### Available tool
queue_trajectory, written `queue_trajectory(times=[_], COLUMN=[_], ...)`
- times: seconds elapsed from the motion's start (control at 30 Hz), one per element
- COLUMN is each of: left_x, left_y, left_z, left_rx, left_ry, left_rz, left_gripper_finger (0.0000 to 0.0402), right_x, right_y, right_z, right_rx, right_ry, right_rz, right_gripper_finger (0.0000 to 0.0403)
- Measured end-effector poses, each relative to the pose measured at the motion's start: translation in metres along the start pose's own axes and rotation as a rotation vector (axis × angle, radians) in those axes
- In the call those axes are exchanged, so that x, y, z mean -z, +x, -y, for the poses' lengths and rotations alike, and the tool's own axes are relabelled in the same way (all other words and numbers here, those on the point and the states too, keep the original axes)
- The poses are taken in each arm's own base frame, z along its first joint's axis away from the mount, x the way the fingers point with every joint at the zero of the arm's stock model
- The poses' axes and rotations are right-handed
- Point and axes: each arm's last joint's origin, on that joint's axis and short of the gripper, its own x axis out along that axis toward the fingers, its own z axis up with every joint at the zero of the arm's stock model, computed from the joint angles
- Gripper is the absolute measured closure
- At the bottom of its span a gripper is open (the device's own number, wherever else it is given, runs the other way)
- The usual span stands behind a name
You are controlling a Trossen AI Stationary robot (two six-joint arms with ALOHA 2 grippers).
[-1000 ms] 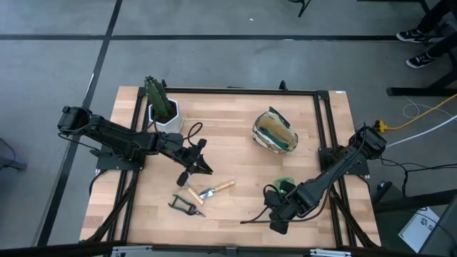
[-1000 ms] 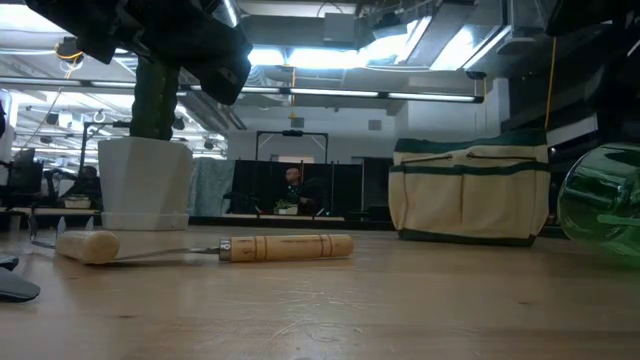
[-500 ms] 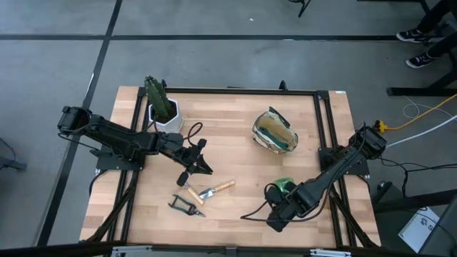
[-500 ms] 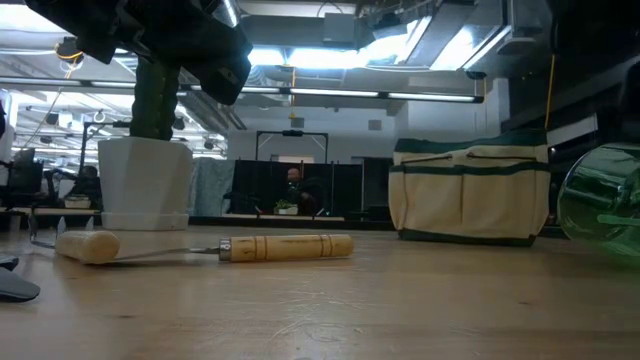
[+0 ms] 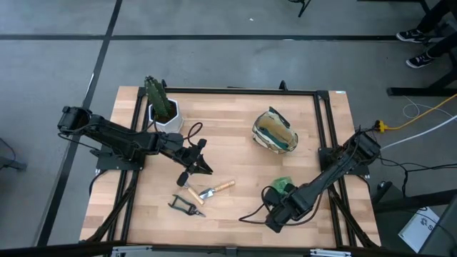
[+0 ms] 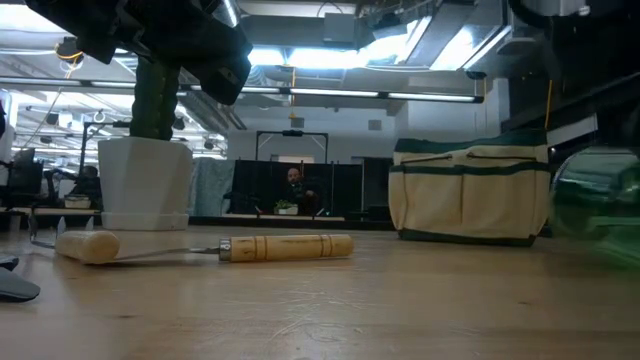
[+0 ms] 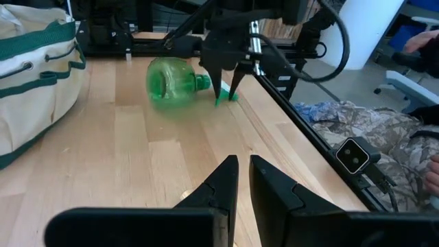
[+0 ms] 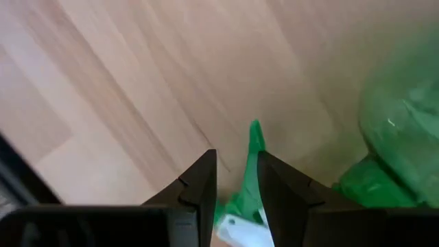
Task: Pick & Place Garden tools in Gardening bag
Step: Put the spray bottle into the gardening bag
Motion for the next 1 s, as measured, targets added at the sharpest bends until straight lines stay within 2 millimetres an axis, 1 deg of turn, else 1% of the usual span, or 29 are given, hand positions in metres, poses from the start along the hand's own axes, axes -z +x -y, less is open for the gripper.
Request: queue_trajectory(times=[0.2,0.63,0.9,1.0], left_x=[0.000,0.000,0.000,0.000], left_y=[0.000,0.000,0.000,0.000], left_z=[0.000,0.000,0.000,0.000], left_rx=[0.000,0.000,0.000,0.000], left_ry=[0.000,0.000,0.000,0.000], left_rz=[0.000,0.000,0.000,0.000], left_gripper_finger=[0.0370,0.0370,0.0370,0.0370], right_x=[-0.001,-0.001,-0.001,-0.001], right_y=[0.010,0.012,0.013,0.013], right_z=[-0.001,-0.002,-0.001,-0.001], right_rx=[0.031,0.028,0.037,0.039], right_ry=[0.002,0.027,0.019,0.002], right_rz=[0.002,0.006,0.001,-0.002], right_gripper_finger=[0.0295,0.0296,0.0330,0.0335])
